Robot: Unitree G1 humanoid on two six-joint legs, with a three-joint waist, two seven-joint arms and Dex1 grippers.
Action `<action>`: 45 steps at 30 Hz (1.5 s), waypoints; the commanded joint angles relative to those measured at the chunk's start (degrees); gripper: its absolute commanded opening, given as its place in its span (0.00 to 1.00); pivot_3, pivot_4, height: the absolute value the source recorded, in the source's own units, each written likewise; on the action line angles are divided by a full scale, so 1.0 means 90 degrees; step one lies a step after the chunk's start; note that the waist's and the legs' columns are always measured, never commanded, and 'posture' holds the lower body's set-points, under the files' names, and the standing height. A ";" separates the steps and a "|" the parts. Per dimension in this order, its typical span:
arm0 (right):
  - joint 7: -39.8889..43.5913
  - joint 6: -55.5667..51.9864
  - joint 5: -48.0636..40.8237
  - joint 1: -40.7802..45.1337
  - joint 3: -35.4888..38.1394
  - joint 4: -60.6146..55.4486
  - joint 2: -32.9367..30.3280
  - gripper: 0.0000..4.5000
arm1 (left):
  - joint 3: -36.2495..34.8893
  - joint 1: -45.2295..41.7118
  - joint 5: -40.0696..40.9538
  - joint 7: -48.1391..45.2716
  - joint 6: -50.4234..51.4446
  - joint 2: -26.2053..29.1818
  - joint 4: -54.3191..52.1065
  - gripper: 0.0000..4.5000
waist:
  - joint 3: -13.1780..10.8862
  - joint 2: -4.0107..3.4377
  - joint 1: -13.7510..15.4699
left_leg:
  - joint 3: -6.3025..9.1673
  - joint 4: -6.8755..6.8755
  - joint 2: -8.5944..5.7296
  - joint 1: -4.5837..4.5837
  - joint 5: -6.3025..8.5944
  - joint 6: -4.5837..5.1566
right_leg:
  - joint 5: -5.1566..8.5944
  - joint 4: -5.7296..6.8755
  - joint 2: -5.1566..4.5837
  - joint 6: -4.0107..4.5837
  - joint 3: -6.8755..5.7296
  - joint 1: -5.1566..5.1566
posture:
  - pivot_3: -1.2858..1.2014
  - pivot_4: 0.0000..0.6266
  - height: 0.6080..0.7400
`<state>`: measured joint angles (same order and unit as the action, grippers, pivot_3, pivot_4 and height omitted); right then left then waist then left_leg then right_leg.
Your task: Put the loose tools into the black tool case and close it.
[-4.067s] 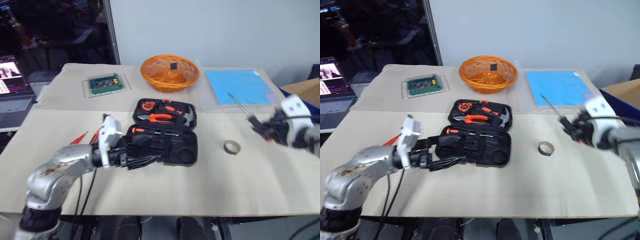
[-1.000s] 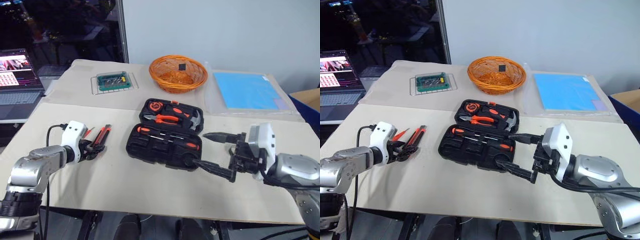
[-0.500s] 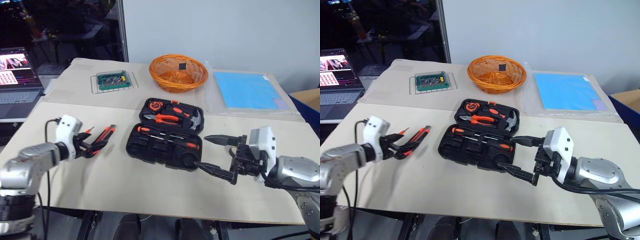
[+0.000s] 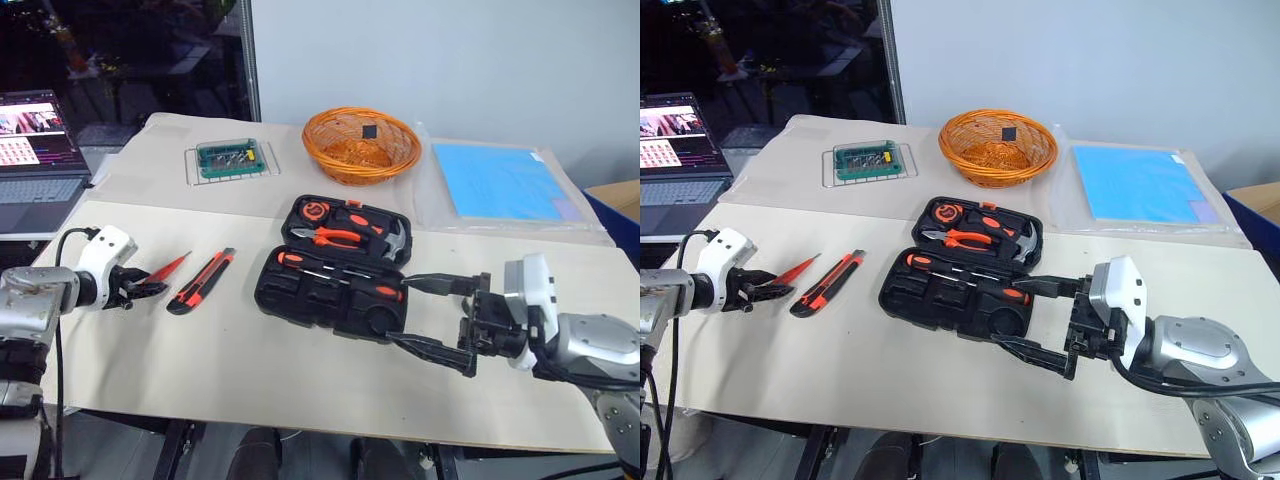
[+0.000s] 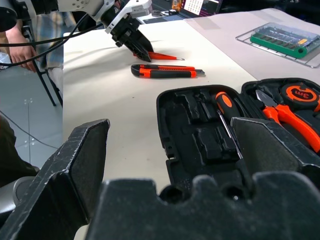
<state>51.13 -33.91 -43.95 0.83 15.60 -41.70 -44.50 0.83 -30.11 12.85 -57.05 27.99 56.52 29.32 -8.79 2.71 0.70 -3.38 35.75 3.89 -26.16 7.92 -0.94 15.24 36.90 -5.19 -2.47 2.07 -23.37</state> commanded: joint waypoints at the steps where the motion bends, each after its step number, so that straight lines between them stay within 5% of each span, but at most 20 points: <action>1: -0.0088 0.0145 -0.0118 -0.0105 0.0342 -0.0256 -0.0105 1.00 | -0.0271 -0.0104 0.0082 -0.0280 -0.0470 -0.0080 0.0067 0.20 | 0.0000 0.0000 0.0000 | 0.0000 0.0000 0.0000 0.0000 0.0000 0.0000 | 0.0001 0.0001 0.0000 0.0001 0.0000 0.0000 | 0.52 0.24 1.00; 3: -0.0102 0.0176 -0.0116 -0.0209 0.0411 -0.0285 -0.0086 1.00 | -0.0600 -0.0062 0.0468 -0.0663 -0.0673 -0.0082 -0.0315 0.11 | -0.0002 0.0004 0.0005 | 0.0002 0.0003 0.0001 0.0000 0.0000 0.0000 | 0.0001 0.0002 -0.0001 0.0002 -0.0002 0.0001 | 0.52 0.24 1.00; 8: -0.0005 0.0589 -0.0026 -0.0641 0.0752 -0.0366 0.0047 1.00 | -0.0704 -0.0308 0.1036 -0.1664 -0.0372 0.0133 -0.1432 0.11 | -0.0007 0.0015 0.0005 | 0.0006 0.0010 0.0001 -0.0009 0.0000 0.0001 | 0.0001 0.0001 -0.0002 0.0002 -0.0007 0.0004 | 0.52 0.24 1.00; 14: 0.0076 0.0911 0.0046 -0.1707 0.1664 -0.0600 0.0112 1.00 | 0.0957 -0.1817 0.0602 -0.2454 -0.0125 -0.0785 -0.2439 0.11 | -0.0004 0.0007 0.0110 | 0.0013 0.0027 -0.0005 -0.0007 -0.0001 0.0001 | 0.0003 0.0006 0.0003 -0.0018 -0.0011 0.0027 | 0.52 0.24 1.00; 18: 0.0186 0.0999 0.0054 -0.2381 0.2292 -0.0744 0.0096 1.00 | 0.1971 -0.2695 -0.0340 -0.2517 -0.1046 -0.1926 -0.1240 0.11 | 0.0003 -0.0005 0.0172 | 0.0019 0.0050 -0.0010 -0.0006 -0.0003 0.0004 | 0.0014 0.0009 0.0009 -0.0040 -0.0006 0.0041 | 0.52 0.24 1.00; 23: 0.0077 0.1036 0.0056 -0.2514 0.2260 -0.0910 0.0031 1.00 | 0.2572 -0.3262 -0.1188 -0.2681 -0.2300 -0.2562 0.0316 0.11 | 0.0000 -0.0003 -0.0065 | 0.0026 0.0052 0.0000 -0.0007 -0.0001 0.0010 | -0.0001 0.0016 0.0029 -0.0048 0.0016 0.0030 | 0.52 0.24 1.00; 33: -0.0205 0.0963 0.0072 -0.2811 0.2225 -0.1322 0.0101 1.00 | 0.2814 -0.3713 -0.2008 -0.3114 -0.3862 -0.3029 0.2099 0.11 | 0.0000 -0.0002 0.0003 | 0.0034 0.0053 -0.0003 -0.0016 0.0000 0.0011 | 0.0004 0.0016 0.0031 -0.0057 0.0015 0.0032 | 0.52 0.24 1.00; 45: -0.0510 0.0982 0.0025 -0.3052 0.2231 -0.1525 0.0128 1.00 | 0.2782 -0.3884 -0.2439 -0.3005 -0.4132 -0.3428 0.2737 0.11 | 0.0002 -0.0005 0.0012 | 0.0040 0.0059 -0.0006 -0.0015 0.0000 0.0011 | 0.0006 0.0017 0.0031 -0.0059 0.0014 0.0042 | 0.52 0.24 1.00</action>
<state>47.15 -25.96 -43.12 -26.33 34.35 -53.62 -43.44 25.51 -64.29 -7.30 -84.53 -8.13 26.44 52.69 -8.77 2.67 0.81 -2.99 36.29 3.82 -26.29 7.92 -0.84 15.29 37.05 -4.91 -3.01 2.19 -22.96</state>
